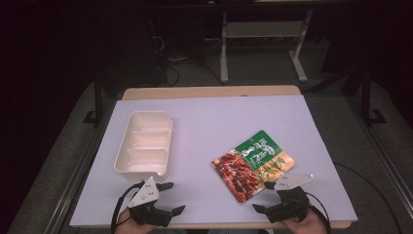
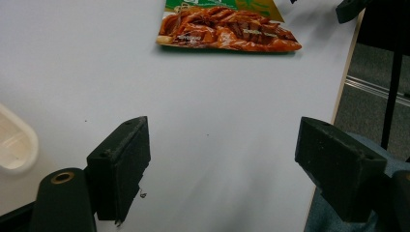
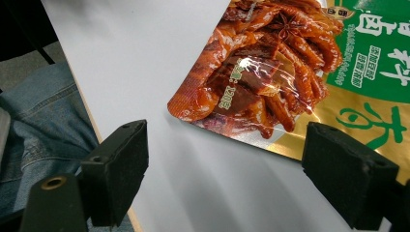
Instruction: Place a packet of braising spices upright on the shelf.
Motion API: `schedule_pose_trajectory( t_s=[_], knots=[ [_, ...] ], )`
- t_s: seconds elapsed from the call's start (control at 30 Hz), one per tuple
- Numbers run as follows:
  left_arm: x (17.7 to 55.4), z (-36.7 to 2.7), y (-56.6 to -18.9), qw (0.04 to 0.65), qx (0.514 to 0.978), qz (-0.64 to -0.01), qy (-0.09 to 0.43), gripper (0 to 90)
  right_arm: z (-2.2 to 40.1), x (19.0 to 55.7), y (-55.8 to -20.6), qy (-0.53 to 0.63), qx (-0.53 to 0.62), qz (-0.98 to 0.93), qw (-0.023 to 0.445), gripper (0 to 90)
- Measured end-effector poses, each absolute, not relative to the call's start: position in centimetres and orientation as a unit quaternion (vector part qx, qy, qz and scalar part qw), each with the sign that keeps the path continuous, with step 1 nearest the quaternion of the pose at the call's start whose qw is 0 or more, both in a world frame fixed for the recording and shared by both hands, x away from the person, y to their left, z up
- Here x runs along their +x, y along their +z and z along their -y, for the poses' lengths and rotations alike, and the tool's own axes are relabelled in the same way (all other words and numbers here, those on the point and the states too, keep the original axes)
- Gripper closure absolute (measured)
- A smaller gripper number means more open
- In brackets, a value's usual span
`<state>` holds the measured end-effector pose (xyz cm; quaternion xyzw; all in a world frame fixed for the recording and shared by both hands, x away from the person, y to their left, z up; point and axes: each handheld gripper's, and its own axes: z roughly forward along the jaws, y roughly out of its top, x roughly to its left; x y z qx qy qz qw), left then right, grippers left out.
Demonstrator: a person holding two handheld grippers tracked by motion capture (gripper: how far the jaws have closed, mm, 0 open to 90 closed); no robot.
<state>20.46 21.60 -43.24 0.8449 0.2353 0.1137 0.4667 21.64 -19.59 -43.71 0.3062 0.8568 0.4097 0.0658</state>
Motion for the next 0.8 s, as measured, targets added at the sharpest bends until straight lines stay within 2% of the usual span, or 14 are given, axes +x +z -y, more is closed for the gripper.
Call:
schedule_pose_trajectory(
  t_s=[0.5, 0.7, 0.8],
  knots=[
    [20.42, -21.37, -43.3, 0.466, 0.847, -0.232, 0.111, 20.6, 19.79, 21.51, -43.65, 0.413, 0.308, -0.855, 0.067, 16.5],
    [20.51, -21.24, -43.24, 0.472, 0.843, -0.233, 0.106, 26.1, 20.11, 21.54, -43.55, 0.416, 0.312, -0.851, 0.071, 16.5],
    [20.77, -21.24, -43.22, 0.474, 0.843, -0.233, 0.103, 33.5, 20.24, 21.57, -43.56, 0.416, 0.315, -0.85, 0.071, 16.6]
  ],
)
